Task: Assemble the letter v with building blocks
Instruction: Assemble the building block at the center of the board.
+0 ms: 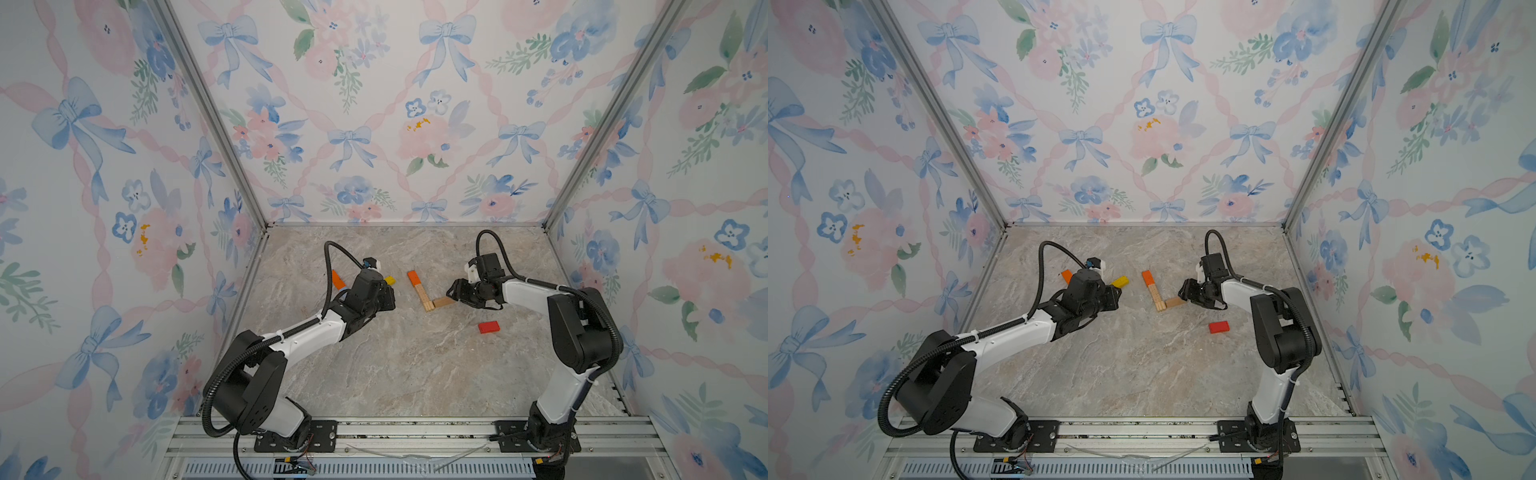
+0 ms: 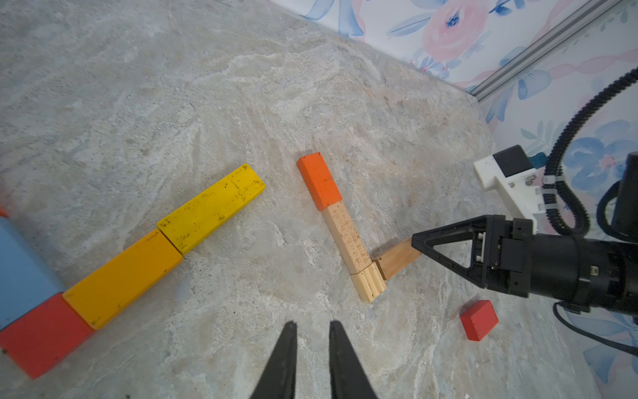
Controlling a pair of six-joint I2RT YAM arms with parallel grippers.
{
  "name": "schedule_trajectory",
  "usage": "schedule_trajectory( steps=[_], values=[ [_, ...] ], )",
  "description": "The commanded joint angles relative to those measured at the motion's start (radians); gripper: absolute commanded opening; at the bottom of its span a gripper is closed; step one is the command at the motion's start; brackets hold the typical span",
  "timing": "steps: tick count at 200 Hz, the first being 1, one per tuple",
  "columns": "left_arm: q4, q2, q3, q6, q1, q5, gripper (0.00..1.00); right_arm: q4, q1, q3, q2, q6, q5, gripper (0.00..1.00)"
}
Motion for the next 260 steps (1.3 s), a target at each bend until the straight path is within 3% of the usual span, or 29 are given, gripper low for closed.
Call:
schedule_trajectory(
  steps=[1,137,260],
  values=[
    [-0.016,0.003,0.018,0.003,-0.005,-0.013,0.21,0.003,-0.009,0.012,0.036,0.023,-0.021,0.61],
    [-0.026,0.006,0.016,-0.001,-0.007,-0.021,0.20,0.019,-0.005,0.032,0.066,0.042,-0.043,0.48],
    [-0.027,0.011,0.019,0.002,-0.006,-0.022,0.20,0.026,0.003,0.047,0.085,0.054,-0.052,0.43]
  ],
)
